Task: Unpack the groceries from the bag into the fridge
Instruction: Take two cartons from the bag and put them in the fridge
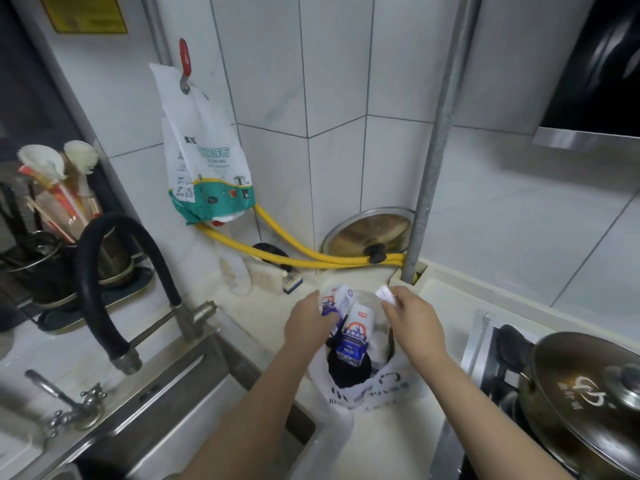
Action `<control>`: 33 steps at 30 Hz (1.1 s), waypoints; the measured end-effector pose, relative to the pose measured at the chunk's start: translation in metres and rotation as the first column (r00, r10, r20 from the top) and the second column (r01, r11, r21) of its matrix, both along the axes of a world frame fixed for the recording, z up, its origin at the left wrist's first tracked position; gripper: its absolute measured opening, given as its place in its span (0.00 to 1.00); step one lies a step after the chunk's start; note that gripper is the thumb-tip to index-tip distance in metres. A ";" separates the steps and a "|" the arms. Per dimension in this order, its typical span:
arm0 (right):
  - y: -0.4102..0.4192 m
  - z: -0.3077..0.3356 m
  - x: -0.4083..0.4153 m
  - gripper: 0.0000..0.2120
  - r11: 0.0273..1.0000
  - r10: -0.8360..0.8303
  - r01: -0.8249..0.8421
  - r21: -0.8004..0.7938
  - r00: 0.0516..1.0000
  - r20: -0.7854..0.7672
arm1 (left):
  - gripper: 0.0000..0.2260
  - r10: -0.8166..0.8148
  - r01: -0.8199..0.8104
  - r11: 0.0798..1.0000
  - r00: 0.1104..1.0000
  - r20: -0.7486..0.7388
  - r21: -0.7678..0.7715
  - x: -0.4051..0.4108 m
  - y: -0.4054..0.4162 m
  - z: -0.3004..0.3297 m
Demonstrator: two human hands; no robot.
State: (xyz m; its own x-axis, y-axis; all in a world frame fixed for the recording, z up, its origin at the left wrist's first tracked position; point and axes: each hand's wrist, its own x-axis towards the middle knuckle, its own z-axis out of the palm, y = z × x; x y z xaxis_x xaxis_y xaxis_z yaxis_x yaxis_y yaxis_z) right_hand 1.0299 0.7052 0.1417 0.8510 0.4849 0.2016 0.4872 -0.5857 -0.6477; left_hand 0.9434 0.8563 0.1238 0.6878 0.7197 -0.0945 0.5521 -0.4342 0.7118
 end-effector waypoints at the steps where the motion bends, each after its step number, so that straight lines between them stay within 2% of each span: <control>1: -0.003 0.002 0.001 0.12 1.000 -0.008 0.008 0.022 1.000 -0.010 | 0.26 -0.003 0.003 1.000 1.000 0.022 -0.011 0.000 -0.008 0.004; 8: -0.016 0.010 0.004 0.15 0.994 0.019 -0.008 0.110 0.995 -0.097 | 0.28 -0.058 0.058 0.998 0.996 0.066 -0.003 0.003 -0.057 0.007; 16: -0.023 0.013 0.000 0.16 0.991 0.057 -0.045 0.124 0.993 -0.098 | 0.27 -0.082 0.085 0.988 0.996 -0.026 0.132 0.026 -0.092 0.000; 21: -0.029 0.014 0.005 0.16 0.988 0.078 -0.065 0.143 0.993 -0.091 | 0.26 -0.103 0.125 0.973 0.987 -0.121 0.194 0.033 -0.091 -0.002; 29: -0.027 0.020 0.005 0.16 0.994 0.043 -0.037 0.103 0.997 -0.065 | 0.18 -0.076 0.077 0.969 0.997 -0.012 0.234 0.019 -0.070 0.010; 33: -0.021 0.025 0.001 0.17 1.000 0.007 -0.008 0.024 0.999 0.033 | 0.14 -0.106 0.119 0.943 0.993 -0.058 0.310 0.013 -0.050 0.027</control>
